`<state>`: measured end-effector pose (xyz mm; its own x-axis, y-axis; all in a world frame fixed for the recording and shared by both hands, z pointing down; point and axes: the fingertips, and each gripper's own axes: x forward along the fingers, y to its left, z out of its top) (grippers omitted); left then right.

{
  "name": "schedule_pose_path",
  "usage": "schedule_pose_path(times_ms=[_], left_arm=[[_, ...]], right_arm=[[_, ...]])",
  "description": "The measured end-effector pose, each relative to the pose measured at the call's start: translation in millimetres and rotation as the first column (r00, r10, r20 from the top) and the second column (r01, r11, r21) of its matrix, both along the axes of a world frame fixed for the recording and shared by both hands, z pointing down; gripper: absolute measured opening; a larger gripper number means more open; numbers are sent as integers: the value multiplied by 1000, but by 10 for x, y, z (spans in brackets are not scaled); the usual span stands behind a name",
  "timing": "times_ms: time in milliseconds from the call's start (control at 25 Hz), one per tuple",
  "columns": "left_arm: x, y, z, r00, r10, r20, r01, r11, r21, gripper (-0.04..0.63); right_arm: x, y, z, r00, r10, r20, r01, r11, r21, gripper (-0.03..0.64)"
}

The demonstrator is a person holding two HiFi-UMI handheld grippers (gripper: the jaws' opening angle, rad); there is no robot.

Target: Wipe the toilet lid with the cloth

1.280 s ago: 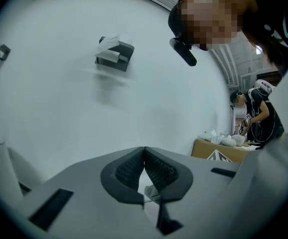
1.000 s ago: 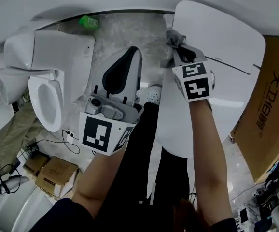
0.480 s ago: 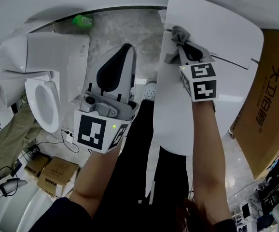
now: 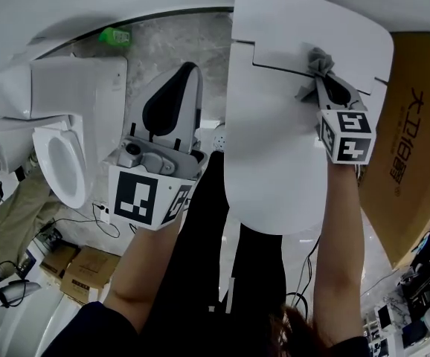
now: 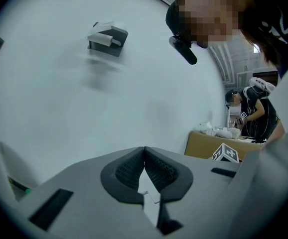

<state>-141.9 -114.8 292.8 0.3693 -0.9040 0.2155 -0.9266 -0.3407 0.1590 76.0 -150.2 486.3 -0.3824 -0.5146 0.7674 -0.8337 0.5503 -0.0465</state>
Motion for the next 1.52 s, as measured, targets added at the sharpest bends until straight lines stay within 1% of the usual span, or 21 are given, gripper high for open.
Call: schedule_pose_path(times_ms=[80, 240, 440, 560, 640, 720, 800, 840, 920, 1000, 1200, 1400, 1520], left_arm=[[47, 0, 10, 1000, 8, 0, -8, 1000, -1, 20], [110, 11, 45, 1000, 21, 0, -21, 1000, -4, 20], [130, 37, 59, 1000, 29, 1, -29, 1000, -7, 20], [97, 39, 56, 1000, 28, 7, -28, 1000, -7, 20], [75, 45, 57, 1000, 26, 8, -26, 1000, -6, 20], [58, 56, 55, 1000, 23, 10, -23, 1000, -6, 20], [38, 70, 38, 1000, 19, 12, -19, 1000, -4, 20], [24, 76, 29, 1000, 16, 12, -16, 1000, -2, 20], [-15, 81, 28, 1000, 10, 12, -10, 1000, 0, 20], [-59, 84, 46, 1000, 3, 11, -3, 1000, 0, 20], [-112, 87, 90, 1000, -8, 10, 8, 1000, -5, 20], [-150, 86, 111, 1000, -12, 11, 13, 1000, -5, 20], [-168, 86, 110, 1000, -14, 12, 14, 1000, -6, 20]], right_arm=[[195, -2, 11, 1000, 18, -23, -18, 1000, 1, 35], [690, -28, 52, 994, 90, -67, -90, 996, 1, 35], [1385, -58, 80, 972, 198, -126, -199, 980, 2, 35], [1595, -80, 77, 962, 234, -140, -236, 972, 0, 35], [1672, -66, 75, 953, 247, -176, -249, 968, 13, 34], [1798, -28, 70, 936, 311, -168, -311, 950, 23, 34], [1911, 21, 53, 913, 388, -126, -388, 921, 22, 34], [1932, 44, 55, 906, 408, -112, -409, 912, 19, 34], [1915, 76, 66, 903, 416, -105, -416, 909, 19, 34], [1849, 95, 78, 906, 408, -111, -408, 913, 25, 34], [1485, 128, 85, 936, 328, -131, -327, 945, 30, 34], [771, 124, 75, 976, 190, -106, -188, 982, 28, 34], [244, 117, 57, 992, 100, -80, -98, 995, 25, 34]])
